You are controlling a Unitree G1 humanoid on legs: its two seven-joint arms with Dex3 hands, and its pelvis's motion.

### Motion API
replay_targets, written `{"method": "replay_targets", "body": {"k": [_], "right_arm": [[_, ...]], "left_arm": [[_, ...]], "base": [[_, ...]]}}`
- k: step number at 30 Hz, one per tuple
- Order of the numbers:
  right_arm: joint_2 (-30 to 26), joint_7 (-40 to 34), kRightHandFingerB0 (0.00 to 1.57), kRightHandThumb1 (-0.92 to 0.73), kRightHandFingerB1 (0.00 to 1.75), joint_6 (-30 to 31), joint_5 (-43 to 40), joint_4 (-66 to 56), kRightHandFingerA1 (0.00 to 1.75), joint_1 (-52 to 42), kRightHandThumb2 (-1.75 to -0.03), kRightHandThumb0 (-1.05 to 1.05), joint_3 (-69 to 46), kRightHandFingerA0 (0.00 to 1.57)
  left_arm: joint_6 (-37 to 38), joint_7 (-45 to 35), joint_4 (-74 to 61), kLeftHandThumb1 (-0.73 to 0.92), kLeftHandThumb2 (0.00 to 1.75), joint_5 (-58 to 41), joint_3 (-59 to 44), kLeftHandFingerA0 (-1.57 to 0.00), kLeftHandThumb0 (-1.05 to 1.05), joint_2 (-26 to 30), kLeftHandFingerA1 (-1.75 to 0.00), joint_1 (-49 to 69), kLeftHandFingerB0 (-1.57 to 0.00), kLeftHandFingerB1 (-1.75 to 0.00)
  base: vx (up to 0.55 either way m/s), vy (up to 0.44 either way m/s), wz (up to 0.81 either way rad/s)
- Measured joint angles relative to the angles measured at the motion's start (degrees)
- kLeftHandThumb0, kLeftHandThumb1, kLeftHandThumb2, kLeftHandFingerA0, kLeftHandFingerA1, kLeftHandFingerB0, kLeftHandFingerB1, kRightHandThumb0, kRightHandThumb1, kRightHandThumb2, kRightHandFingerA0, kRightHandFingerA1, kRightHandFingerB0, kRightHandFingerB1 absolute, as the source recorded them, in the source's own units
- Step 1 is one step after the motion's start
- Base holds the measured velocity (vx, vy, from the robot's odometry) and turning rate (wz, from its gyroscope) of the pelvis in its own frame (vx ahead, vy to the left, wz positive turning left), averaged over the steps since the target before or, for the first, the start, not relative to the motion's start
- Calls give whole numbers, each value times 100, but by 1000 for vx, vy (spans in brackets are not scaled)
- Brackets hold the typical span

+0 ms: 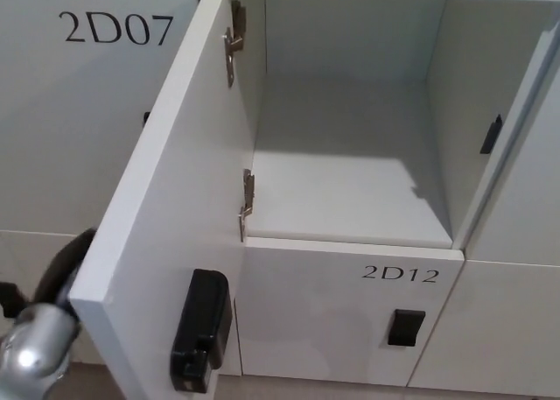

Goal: The robot uses its left hand to push the door of an open cabinet towards the right and closes it

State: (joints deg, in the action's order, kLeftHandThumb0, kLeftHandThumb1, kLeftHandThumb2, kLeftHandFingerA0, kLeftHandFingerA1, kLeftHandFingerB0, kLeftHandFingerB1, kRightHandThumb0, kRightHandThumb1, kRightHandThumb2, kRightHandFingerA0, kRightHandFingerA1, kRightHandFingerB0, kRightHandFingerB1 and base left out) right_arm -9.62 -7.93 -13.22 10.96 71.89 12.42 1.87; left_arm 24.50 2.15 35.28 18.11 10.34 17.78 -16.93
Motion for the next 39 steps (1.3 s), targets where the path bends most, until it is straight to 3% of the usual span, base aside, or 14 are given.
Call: {"method": "replay_targets", "body": {"k": [5, 6, 8, 14, 15, 17, 18, 19, 22, 23, 24, 35, 38, 39], "right_arm": [[4, 1, 21, -72, 47, -3, 1, -2, 54, 22, -104, -52, 1, 34], [4, 1, 22, -72, 47, -3, 1, -3, 54, 27, -103, -51, 1, 34], [4, 1, 21, -72, 47, -5, 1, -5, 54, 43, -103, -51, 1, 33], [4, 2, 20, -71, 47, -12, 0, -12, 54, 64, -103, -54, 0, 33], [4, 2, 49, -78, 40, -13, 0, -12, 41, 64, -63, -49, -1, 49], [8, 2, 49, -78, 40, -30, -5, -13, 41, 65, -63, -49, -8, 49], [10, 2, 49, -78, 40, -40, -7, -13, 41, 65, -63, -49, -10, 49], [16, 2, 49, -78, 40, -60, -12, -14, 41, 66, -63, -49, -16, 49], [42, 2, 49, -78, 40, -165, -20, -19, 41, 70, -63, -49, -39, 49], [46, 2, 49, -78, 40, -200, -21, -21, 41, 72, -63, -49, -47, 49], [52, 3, 49, -78, 40, -231, -21, -24, 41, 84, -63, -49, -51, 49], [15, 12, 49, -78, 40, -718, -30, -22, 41, 100, -63, -49, -139, 49], [18, 18, 49, -78, 40, -750, -29, -11, 41, 106, -63, -49, -160, 49], [20, 20, 22, -92, 29, -760, -29, -10, 33, 107, -70, -63, -166, 30]], "left_arm": [[-349, 37, -693, 91, 68, 344, 462, -53, -70, -309, -37, -176, -40, -33], [-396, 45, -762, 71, 111, 391, 525, -45, -60, -359, -57, -192, -22, -45], [-566, 70, -973, 92, 68, 580, 792, -51, -69, -554, -38, -314, -40, -34], [-767, 50, -1355, 82, 78, 1012, 1578, -41, -78, -1254, -38, -734, -33, -35], [-802, 40, -1391, 92, 69, 1082, 1723, -43, -71, -1406, -36, -842, -34, -31], [-889, 8, -1422, 92, 69, 1259, 2090, -43, -71, -1856, -36, -1202, -34, -31], [-909, 0, -1423, 86, 66, 1299, 2176, -50, -56, -1970, -63, -1293, -41, -53], [-932, -13, -1423, 62, 104, 1338, 2274, -56, -31, -2122, -74, -1421, -43, -66], [-1013, -59, -1427, 82, 73, 1540, 2691, -55, -24, -2770, -72, -1978, -43, -61], [-1043, -73, -1436, 85, 129, 1615, 2841, -25, -17, -2968, -61, -2155, -17, -56], [-1055, -83, -1474, 85, 129, 1689, 2979, -25, -17, -3060, -61, -2287, -17, -56], [-1263, -666, -2689, 92, 86, 2374, 3900, -3, -70, -2507, -25, -2212, 0, -22], [-1259, -735, -2926, 92, 112, 2367, 3729, -2, -71, -1976, -30, -1826, -2, -29], [-1259, -763, -3011, 92, 68, 2361, 3657, -47, -65, -1793, -39, -1676, -36, -32]], "base": [[13, 2, 6], [0, 0, 0], [0, 0, 0], [0, 0, 0], [0, 0, 0], [0, 0, 0], [0, 0, 0], [0, 0, 0], [0, 0, 0], [0, 0, 0], [0, 0, 0], [3, 0, -1], [0, 0, 0], [0, 0, 0]]}}
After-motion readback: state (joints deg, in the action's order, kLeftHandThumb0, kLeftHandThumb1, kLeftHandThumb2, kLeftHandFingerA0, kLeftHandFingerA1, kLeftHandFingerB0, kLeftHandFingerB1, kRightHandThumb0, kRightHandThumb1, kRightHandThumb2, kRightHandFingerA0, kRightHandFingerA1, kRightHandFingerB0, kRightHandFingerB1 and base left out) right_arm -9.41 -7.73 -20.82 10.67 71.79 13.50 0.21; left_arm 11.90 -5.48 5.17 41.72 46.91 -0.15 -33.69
